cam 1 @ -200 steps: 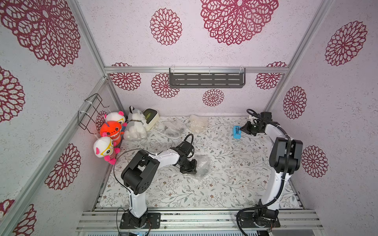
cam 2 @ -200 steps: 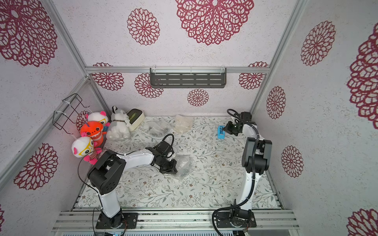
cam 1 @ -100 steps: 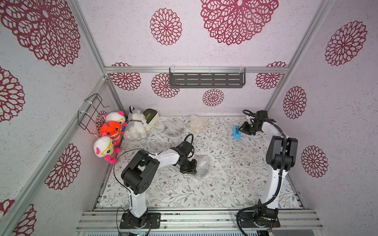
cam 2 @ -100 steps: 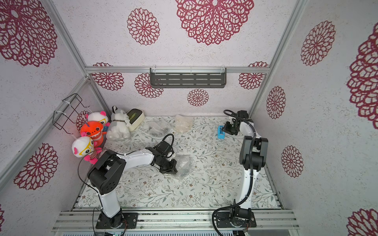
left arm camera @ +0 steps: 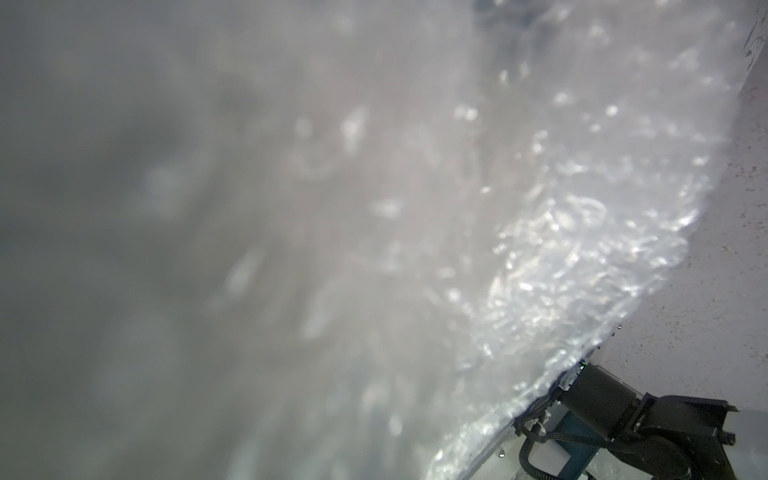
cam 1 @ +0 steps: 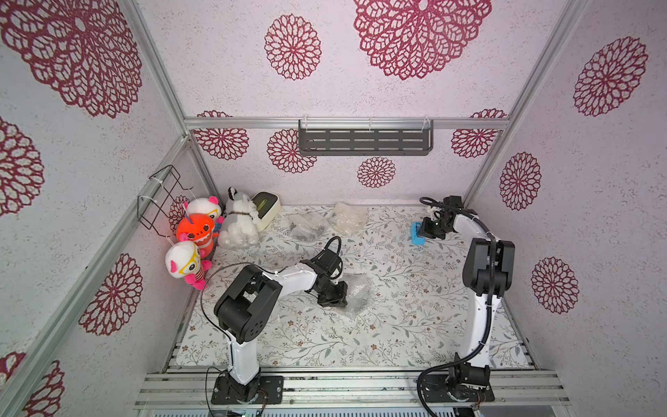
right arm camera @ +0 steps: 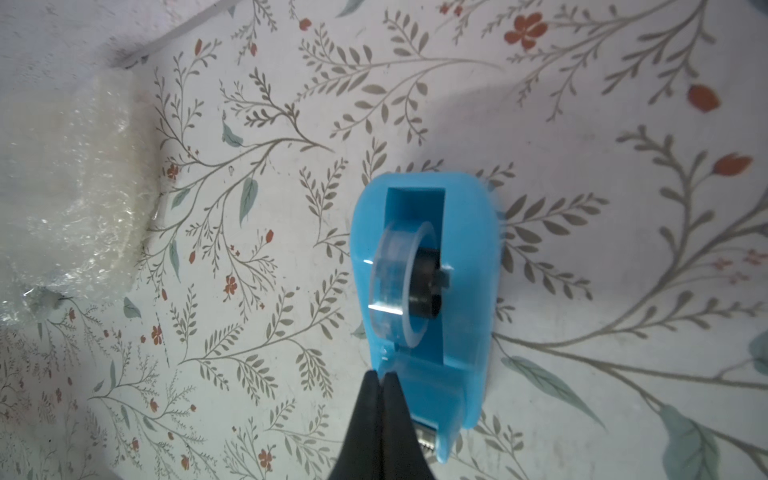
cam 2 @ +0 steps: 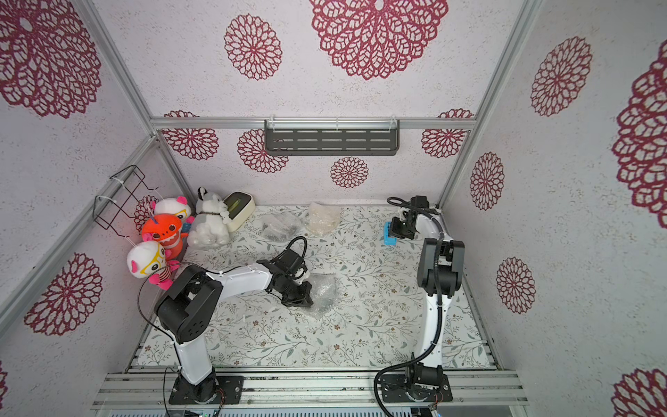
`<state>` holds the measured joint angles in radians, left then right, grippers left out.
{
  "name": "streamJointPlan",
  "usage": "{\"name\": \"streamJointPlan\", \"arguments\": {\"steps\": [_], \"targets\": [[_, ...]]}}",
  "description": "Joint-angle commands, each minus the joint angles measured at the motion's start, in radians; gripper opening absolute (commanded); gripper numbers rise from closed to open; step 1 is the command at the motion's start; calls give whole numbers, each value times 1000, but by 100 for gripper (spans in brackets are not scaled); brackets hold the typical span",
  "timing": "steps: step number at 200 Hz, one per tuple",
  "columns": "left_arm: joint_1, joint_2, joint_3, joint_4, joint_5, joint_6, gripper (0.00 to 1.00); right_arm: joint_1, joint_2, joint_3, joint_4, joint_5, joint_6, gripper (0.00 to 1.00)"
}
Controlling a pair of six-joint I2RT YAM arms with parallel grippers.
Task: Wrap dinner plates in bubble wrap
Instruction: Tear off the tape using the Tape Cutter.
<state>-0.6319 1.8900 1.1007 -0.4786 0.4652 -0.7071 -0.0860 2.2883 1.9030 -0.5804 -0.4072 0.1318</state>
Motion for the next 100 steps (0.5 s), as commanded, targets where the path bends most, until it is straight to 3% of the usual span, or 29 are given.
{"name": "streamJointPlan", "arguments": {"steps": [1,48,100], "targets": [[12,59,-23,-29,-109,4,0,-12,-106,-23,74,-63,19,0],[12,58,-24,-26,-109,4,0,-39,-220,-145,188,-92,53,0],[12,57,-25,-25,-108,3,0,-50,-242,-169,189,-94,51,0]]}}
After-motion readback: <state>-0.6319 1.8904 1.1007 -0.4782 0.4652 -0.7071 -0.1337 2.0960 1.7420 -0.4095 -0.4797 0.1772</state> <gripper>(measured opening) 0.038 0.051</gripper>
